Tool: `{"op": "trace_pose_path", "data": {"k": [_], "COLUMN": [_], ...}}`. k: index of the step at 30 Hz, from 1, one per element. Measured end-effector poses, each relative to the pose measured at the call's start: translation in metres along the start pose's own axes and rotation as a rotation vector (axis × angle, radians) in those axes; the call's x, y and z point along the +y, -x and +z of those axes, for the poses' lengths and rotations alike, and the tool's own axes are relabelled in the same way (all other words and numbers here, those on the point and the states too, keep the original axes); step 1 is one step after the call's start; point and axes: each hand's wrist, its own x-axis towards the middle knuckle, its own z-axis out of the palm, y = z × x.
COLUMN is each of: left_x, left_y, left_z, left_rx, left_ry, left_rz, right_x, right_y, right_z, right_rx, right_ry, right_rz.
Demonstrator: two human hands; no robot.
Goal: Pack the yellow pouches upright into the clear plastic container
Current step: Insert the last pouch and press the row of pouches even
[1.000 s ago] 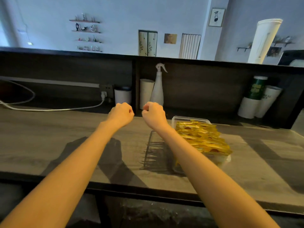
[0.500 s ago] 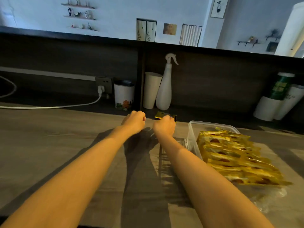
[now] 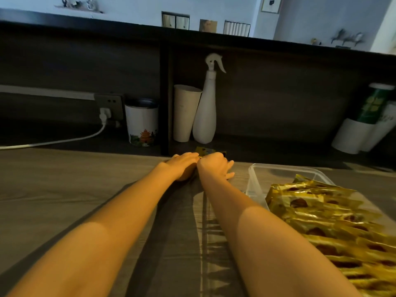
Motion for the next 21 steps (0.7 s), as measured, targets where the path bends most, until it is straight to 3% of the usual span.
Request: {"op": "trace_pose_path", "data": {"k": [2,7,11,17,21], "left_x": [-0.005,-0.01,-0.003,0.019,0.033], "left_y": [-0.002,0.013,0.043,0.096,0.128], "left_z": [0.004,0.0,-0.015,-0.037,-0.045], "left_rx": [0.079,0.47,0.668,0.735,0.811], "left_ry": [-0.014,0.032,0.263,0.529,0.676], "left_rz": [0.018,0.053,0.024,-0.019,-0.04], "right_x": [0.001,0.001,-0.004,0.009,0.017], "right_y": [0.0,0.017,0.039,0.078,0.105], "right_z": [0.0,-0.007,-0.022,-0.048,-0.074], "right_rx": [-0.002,0.009,-0.015,-0.111,-0.129], "right_ry": [-0.011,-0.032,-0.061,-0.013,-0.083], "right_rz": [0.017,-0.068,-0.183,-0.379,-0.397]}}
